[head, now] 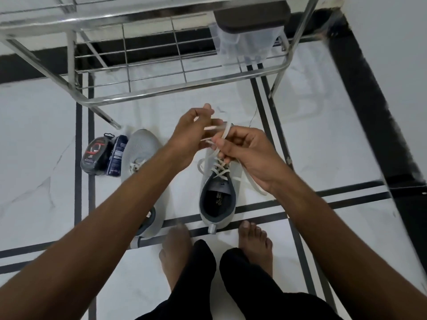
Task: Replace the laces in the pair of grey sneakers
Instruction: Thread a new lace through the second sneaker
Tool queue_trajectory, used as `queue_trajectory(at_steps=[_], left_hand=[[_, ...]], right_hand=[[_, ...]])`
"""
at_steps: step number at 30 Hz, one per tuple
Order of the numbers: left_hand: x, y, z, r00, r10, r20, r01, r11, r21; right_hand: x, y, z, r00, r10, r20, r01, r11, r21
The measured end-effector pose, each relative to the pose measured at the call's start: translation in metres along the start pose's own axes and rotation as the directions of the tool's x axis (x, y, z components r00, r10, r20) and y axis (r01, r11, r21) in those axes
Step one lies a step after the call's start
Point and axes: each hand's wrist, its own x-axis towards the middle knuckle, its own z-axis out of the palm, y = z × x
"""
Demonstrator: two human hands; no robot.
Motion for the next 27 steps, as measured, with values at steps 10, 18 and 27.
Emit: queue_trajectory(at_steps=[10, 18, 27], left_hand=[[-0.003, -0.032, -0.031, 0.969, -0.133, 0.210, 0.140, 0.990, -0.018], [-0.013, -0.043, -0.026, 0.893, -0.217, 0.394, 0.230, 0.973, 0.015], [-0.016, -0.043, -0.054, 0.980, 0.197, 0.015, -0.176, 0.837, 0.518]], right_hand=[[0.001, 0.005, -0.020, 0.998, -0.024, 0.065, 0.053, 0.870, -0.490], [-0.004, 0.020, -0.002, 0.941, -0.325, -0.099, 0.159, 0.678, -0.718], [-0.014, 0.038, -0.005, 0.891, -0.114, -0.439, 0.048, 0.986, -0.159]])
